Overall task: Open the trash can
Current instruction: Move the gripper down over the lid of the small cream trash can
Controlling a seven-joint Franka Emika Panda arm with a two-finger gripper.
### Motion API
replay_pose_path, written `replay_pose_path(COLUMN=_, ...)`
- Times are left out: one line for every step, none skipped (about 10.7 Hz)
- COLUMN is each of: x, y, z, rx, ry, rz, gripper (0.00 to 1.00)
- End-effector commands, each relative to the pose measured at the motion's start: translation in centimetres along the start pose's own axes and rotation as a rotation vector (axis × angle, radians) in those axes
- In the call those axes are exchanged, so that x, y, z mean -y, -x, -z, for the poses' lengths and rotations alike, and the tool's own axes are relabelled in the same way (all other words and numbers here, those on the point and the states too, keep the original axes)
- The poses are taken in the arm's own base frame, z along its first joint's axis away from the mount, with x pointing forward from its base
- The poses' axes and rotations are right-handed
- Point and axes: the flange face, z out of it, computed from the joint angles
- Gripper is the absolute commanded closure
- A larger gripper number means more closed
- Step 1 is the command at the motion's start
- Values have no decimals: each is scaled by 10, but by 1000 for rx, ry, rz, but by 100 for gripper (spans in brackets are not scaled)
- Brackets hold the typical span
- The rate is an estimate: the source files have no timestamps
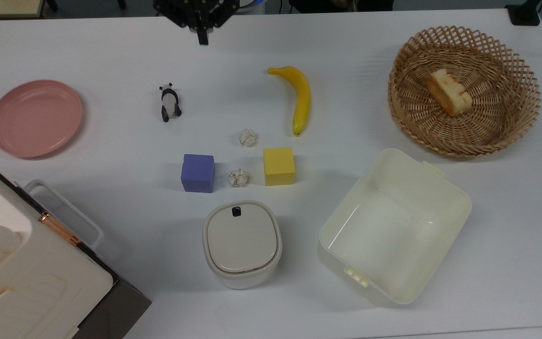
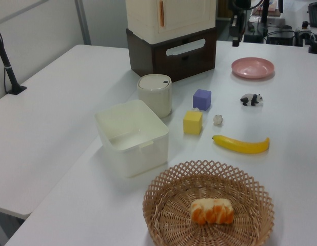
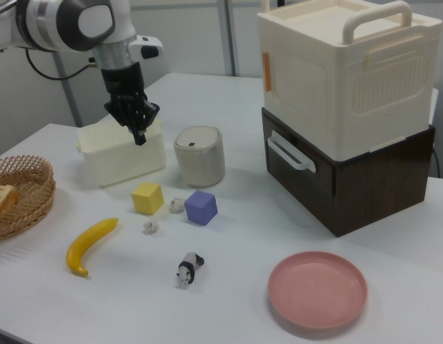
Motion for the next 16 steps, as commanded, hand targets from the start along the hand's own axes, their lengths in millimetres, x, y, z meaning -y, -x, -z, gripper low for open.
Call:
replay_pose_path(x=7, y=-32, z=8, rx=-170, ry=-13, rz=5, gripper=100)
replay_pose_path(x=7, y=-41, z=3, rx=-204, ry=-12, rz=6, gripper=100)
replay_pose_path(x=7, y=-50, z=-4, rx=-234, ry=-8, rz=8, gripper=100)
replay_pose_path(x=9, y=-62, z=-9, rx=-291, ry=-5, rz=9, gripper=100)
replay_pose_path(x=17, y=-73, z=-14, rx=-345, ry=-4, rz=23, gripper=100)
replay_pose_path(x=22, y=-85, z=-27, rx=-376, ry=0, rz=38, gripper=100)
replay_pose_path(x=23, y=-93, z=-38, rx=-391, ry=3, rz=44, gripper=100)
replay_pose_path(x=27, y=-101, z=-48, rx=-416, ry=2, rz=49, gripper=100)
replay_pose_path(x=31, y=-110, z=-55, rx=-443, ry=0, rz=49, gripper=100)
replay_pose_path(x=39, y=-116, z=-66, rx=-450, ry=-2, rz=58, gripper=100)
replay_pose_path(x=41, y=-122, z=-77, rx=-462, ry=-1, rz=61, gripper=100)
replay_pose_path(x=42, y=-127, z=-85, rx=-470, ry=0, rz=64, gripper=100)
replay_pose_path(x=43, y=-135, z=-95, rx=-477, ry=1, rz=62, gripper=100)
replay_pose_path(x=44, y=-146, z=-105, rx=-506, ry=0, rz=61, gripper=100)
replay_pose_path(x=44, y=-152, z=-115, rx=-542, ry=2, rz=60, gripper=100)
replay_pose_path(x=47, y=-158, z=-130, rx=-568, ry=1, rz=63, gripper=100)
